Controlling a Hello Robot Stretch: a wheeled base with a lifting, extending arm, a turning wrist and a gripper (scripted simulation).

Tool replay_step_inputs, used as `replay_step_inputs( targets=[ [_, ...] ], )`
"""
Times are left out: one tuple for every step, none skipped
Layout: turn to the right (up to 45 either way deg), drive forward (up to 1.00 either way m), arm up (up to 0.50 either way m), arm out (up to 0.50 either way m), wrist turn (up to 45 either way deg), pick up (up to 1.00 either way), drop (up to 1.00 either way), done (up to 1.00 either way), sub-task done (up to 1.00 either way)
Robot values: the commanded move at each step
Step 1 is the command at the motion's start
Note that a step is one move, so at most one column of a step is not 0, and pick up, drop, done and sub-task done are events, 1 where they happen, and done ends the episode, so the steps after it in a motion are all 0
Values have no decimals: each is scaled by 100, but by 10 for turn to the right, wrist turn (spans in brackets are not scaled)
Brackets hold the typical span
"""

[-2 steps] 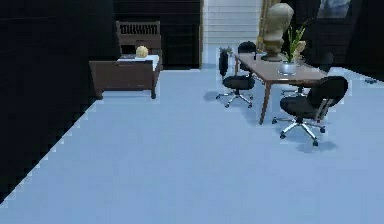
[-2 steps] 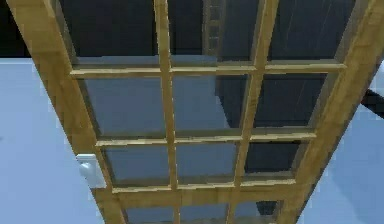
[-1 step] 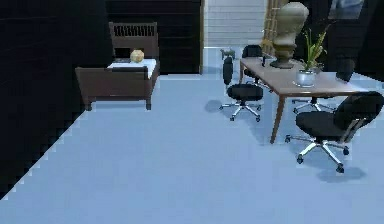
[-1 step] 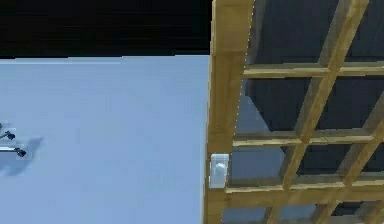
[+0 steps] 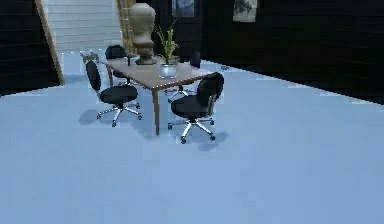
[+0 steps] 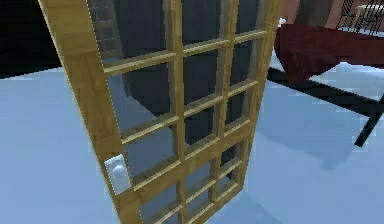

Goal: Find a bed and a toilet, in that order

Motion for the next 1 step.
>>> replay_step_inputs(
  targets=[
    [0, 35, 0, 0, 0, 0, 0, 0, 0]
  ],
)
